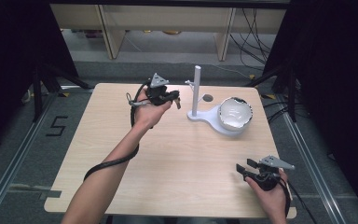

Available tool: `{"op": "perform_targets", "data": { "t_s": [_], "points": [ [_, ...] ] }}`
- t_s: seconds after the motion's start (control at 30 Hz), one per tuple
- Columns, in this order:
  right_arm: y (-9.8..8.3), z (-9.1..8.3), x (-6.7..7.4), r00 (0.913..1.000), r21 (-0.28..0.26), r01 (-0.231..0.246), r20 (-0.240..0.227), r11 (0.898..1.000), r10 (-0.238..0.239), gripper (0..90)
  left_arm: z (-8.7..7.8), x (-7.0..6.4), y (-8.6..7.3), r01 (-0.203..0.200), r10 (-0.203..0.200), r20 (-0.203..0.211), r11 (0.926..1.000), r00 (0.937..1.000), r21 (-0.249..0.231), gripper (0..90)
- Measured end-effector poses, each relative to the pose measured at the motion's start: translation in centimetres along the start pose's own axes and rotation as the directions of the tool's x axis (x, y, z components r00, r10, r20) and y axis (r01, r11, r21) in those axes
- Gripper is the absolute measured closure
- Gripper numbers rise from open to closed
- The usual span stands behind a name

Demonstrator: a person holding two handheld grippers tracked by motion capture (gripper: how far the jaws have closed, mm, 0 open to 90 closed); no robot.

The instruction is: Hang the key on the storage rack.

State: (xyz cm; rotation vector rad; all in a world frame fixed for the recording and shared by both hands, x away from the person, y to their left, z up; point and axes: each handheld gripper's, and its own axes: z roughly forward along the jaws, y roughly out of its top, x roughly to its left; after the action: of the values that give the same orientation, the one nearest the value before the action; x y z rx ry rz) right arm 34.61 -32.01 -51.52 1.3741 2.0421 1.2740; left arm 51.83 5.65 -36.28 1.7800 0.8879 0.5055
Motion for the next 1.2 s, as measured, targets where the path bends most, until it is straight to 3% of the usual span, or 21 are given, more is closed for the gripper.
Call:
{"op": "perform_targets", "data": {
  "t_s": [0.07,0.3,0.37,0.57,0.7,1.2],
  "points": [
    [0.0,0.0,0.0,0.9998,0.004,0.009,0.018,1.000,-0.009,42.3,0.3,0.0,0.3,-0.002,0.002,-0.005,1.0000,1.0000,-0.005,89.2],
    [0.1,-0.1,-0.1,0.9999,0.009,0.012,0.008,1.000,-0.012,42.3,1.1,0.2,1.4,0.003,-0.004,-0.030,0.9997,0.9995,-0.026,89.2],
    [0.0,-0.2,0.1,0.9999,0.017,-0.015,0.009,1.000,0.014,42.3,1.3,0.3,1.6,0.009,-0.010,-0.034,0.9995,0.9994,-0.031,89.2],
    [0.0,-0.2,0.1,1.0000,0.014,-0.008,0.006,1.000,0.008,42.2,1.9,0.4,1.9,0.013,-0.015,-0.048,0.9992,0.9988,-0.037,89.2],
    [0.0,-0.2,0.2,0.9995,0.024,-0.031,0.001,0.999,0.031,42.2,2.1,0.4,2.1,0.012,-0.015,-0.056,0.9990,0.9983,-0.044,89.2],
    [0.0,-0.1,0.1,0.9999,0.015,-0.014,0.005,1.000,0.014,42.2,2.6,-0.2,2.9,0.018,-0.022,-0.061,0.9977,0.9979,-0.065,89.1]
  ]
}}
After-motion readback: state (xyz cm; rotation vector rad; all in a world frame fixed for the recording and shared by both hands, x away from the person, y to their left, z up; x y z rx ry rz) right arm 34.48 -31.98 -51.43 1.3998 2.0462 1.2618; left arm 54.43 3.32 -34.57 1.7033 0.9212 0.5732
